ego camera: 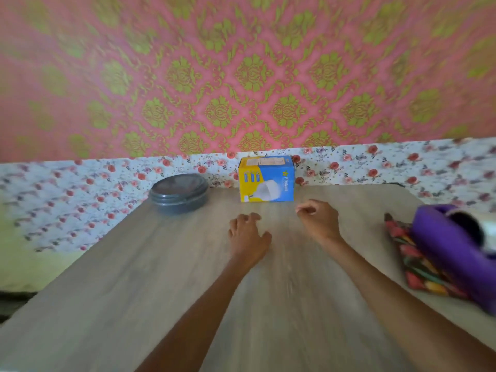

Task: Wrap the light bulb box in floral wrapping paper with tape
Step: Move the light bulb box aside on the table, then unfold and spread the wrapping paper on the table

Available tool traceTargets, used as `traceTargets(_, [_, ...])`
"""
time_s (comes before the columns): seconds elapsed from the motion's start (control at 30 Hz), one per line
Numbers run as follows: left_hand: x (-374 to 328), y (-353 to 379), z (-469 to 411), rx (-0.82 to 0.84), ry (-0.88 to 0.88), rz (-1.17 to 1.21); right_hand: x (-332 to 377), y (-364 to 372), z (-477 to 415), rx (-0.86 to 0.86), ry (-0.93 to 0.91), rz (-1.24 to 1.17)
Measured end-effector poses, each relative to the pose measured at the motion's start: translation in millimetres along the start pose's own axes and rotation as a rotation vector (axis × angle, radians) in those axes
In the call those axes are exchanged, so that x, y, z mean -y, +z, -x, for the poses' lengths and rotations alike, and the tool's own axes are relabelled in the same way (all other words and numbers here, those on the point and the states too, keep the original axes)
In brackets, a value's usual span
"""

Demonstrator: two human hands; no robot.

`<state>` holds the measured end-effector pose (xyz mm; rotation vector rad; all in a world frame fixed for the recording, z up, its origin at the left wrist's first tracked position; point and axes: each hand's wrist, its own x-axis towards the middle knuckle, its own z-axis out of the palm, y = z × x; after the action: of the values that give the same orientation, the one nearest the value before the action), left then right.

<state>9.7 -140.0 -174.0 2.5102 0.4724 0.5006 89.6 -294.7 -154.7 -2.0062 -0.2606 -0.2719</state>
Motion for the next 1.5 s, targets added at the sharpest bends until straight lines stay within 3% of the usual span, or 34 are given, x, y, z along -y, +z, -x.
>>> traceTargets(0.13, [-11.1,-15.3,71.1,0.210,0.050,-0.153,3.0,-47.9,75.6,0.032,-0.071,0.061])
traceTargets(0.27, [-17.7,-17.2,121.5,0.225,0.136,-0.372,-9.6,-101.3,141.1,0.046,-0.239,0.251])
traceTargets(0.4, [-28.8,-19.0,143.1,0.273,0.143,-0.328,-25.8,-158.1,186.8,-0.187,-0.421,0.448])
traceTargets(0.53, [-63.1,-9.4,150.8,0.244,0.303,-0.281,-45.7,-197.6,192.5,-0.507,-0.242,0.592])
traceTargets(0.63, [-113.0,8.9,156.9,0.178,0.373,-0.253,-61.8,-230.6,180.7,-0.577,0.013,0.482])
traceTargets(0.73, [-160.4,29.8,156.2,0.208,0.290,-0.147,-70.5,-253.3,164.7,-0.488,0.155,0.502])
traceTargets(0.83, [-191.9,57.7,142.7,0.302,0.084,-0.016,-80.7,-258.8,149.4,-0.306,0.169,0.468])
traceTargets(1.0, [-223.0,89.3,124.1,0.250,-0.105,0.098,-84.9,-269.7,129.9,-0.291,0.130,0.629])
traceTargets(1.1, [-230.4,94.3,117.5,0.260,-0.175,0.154,-86.5,-279.8,123.8,-0.292,0.121,0.578])
traceTargets(1.3, [-225.0,83.1,95.4,0.258,-0.262,0.710,-91.5,-293.2,125.3,-0.369,0.078,0.473])
traceTargets(1.5, [-189.6,47.0,101.8,0.129,-0.202,0.697,-90.9,-285.7,136.3,-0.372,0.107,0.533])
